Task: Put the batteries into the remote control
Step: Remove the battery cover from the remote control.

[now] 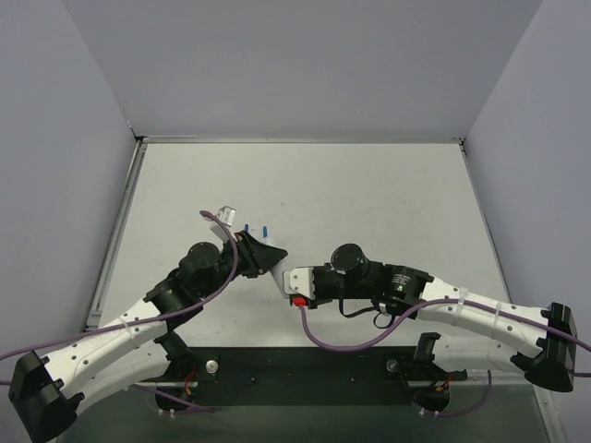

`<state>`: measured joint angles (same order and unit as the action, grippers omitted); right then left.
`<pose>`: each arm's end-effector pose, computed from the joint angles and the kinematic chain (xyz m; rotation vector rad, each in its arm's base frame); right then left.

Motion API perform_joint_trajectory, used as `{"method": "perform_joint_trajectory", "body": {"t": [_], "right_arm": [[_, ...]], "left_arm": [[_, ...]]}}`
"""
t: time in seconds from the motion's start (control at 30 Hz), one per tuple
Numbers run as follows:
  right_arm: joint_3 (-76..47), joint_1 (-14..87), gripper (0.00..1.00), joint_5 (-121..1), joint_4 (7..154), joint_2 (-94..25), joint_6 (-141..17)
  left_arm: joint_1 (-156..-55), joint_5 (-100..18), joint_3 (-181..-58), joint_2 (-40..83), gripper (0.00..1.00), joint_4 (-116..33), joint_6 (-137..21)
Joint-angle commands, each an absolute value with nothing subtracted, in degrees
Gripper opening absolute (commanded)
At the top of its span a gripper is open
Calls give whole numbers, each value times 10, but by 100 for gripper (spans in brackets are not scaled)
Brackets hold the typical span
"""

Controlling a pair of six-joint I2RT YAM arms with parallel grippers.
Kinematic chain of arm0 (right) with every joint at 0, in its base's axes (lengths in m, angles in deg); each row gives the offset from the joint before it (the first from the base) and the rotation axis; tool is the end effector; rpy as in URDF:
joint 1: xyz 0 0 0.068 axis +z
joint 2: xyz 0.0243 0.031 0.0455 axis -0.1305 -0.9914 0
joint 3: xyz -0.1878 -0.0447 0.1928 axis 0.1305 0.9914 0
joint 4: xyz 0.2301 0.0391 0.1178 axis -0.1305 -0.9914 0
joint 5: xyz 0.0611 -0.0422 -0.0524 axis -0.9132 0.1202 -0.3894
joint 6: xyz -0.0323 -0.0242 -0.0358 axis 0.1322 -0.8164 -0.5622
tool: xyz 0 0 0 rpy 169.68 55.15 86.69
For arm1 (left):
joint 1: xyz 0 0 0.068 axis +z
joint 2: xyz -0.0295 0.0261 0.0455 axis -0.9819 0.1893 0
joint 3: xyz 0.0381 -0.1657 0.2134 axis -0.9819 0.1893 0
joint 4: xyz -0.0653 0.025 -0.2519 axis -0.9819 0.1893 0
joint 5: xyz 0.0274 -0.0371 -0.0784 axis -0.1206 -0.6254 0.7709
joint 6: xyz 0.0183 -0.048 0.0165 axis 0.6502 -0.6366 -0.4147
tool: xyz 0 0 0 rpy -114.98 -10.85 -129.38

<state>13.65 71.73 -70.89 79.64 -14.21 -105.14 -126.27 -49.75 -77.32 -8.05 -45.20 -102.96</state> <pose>0.0979 0.2289 0.3161 -1.5744 1.0123 0.6378 0.1336 -0.1438 0.2761 -0.1711 1.9307 -1.2821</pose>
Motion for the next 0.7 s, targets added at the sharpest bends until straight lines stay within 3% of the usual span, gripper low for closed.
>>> {"method": "perform_joint_trajectory", "body": {"t": [0.0,0.67], "right_arm": [[140,713,21,-655,883,-122,-1071],[165,714,16,-610,932,-100,-1073]], "left_arm": [[-1270,-444,-817,-78,0,-436,-1018],[-1261,-488,-837,-72,0,-341,-973]]}}
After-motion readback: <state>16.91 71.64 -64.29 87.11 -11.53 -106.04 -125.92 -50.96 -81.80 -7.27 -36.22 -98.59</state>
